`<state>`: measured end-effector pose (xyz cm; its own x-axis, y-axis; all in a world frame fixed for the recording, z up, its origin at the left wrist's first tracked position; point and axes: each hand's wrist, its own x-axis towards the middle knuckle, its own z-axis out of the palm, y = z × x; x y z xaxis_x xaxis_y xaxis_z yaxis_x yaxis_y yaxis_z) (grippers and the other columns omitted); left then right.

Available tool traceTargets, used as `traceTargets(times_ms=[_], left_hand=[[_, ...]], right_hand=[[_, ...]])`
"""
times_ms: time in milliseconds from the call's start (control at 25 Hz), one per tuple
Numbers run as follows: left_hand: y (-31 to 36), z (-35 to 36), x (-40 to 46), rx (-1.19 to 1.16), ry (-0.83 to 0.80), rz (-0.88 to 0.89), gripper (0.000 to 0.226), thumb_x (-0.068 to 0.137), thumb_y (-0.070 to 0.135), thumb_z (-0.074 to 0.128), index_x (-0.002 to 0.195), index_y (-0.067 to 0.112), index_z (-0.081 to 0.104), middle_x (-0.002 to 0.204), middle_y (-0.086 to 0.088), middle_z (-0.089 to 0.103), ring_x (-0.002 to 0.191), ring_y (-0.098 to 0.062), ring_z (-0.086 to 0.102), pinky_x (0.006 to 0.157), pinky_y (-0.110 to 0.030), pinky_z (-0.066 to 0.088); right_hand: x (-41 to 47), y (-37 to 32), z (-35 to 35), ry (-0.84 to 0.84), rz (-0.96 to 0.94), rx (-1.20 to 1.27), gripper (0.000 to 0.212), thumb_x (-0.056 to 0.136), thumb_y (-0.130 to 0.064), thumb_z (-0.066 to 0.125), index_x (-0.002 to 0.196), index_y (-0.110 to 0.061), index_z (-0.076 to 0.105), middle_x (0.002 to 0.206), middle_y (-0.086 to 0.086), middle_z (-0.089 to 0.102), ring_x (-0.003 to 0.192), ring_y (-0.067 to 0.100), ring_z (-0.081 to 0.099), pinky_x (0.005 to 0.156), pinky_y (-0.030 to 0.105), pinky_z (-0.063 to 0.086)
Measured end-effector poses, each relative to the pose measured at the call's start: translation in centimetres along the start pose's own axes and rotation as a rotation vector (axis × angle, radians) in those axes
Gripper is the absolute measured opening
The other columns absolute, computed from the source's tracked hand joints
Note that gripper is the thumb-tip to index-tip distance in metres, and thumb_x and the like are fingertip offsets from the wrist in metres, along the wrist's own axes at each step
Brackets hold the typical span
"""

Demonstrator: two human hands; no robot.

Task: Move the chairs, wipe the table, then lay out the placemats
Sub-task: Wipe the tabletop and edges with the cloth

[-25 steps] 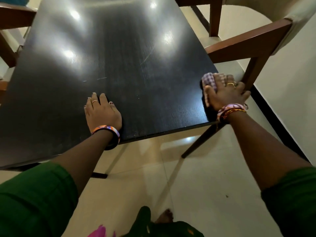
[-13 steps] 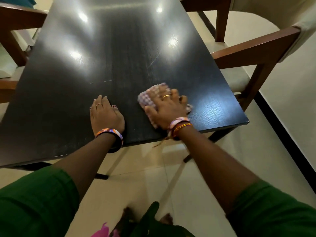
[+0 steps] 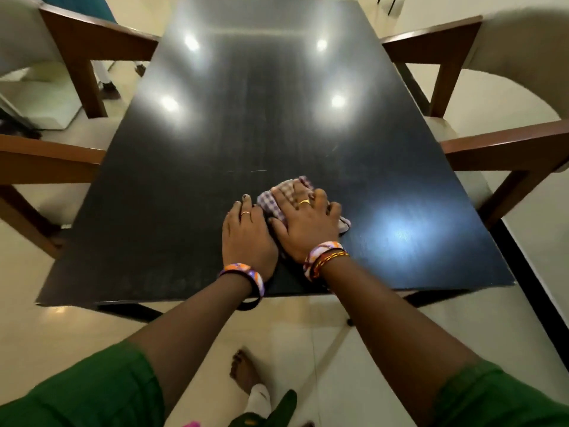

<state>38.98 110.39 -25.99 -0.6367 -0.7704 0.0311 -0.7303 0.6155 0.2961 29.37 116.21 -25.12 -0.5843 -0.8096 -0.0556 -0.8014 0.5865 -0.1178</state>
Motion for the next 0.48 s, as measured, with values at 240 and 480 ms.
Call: traceTargets(times_ms=[240,480], left_hand=[[-12.3,-4.9,4.6,0.082,0.034,-0.262,0.049,0.098,0.029,0.039,0.144,0.013,0.032,0.155,-0.008,0.026,0.143,-0.025,0.023,0.117,-0.04,0.022],[-14.7,-5.2,6.1,0.126,-0.054,-0.189,0.054,0.099,0.036,0.026,0.149,0.017,0.016,0.16,-0.004,0.007,0.148,-0.022,0.006,0.12,-0.041,0.009]], right_hand=[[8.2,5.6,-1.5,0.007,0.299,-0.002,0.057,0.092,-0.06,0.025,0.145,-0.042,0.02,0.158,0.004,0.015,0.136,0.036,0.02,0.107,0.054,0.021],[12.8,-1.2,-0.8,0.02,0.326,-0.031,0.06,0.093,-0.057,0.025,0.147,-0.03,0.025,0.154,0.012,0.021,0.133,0.04,0.023,0.105,0.054,0.021]])
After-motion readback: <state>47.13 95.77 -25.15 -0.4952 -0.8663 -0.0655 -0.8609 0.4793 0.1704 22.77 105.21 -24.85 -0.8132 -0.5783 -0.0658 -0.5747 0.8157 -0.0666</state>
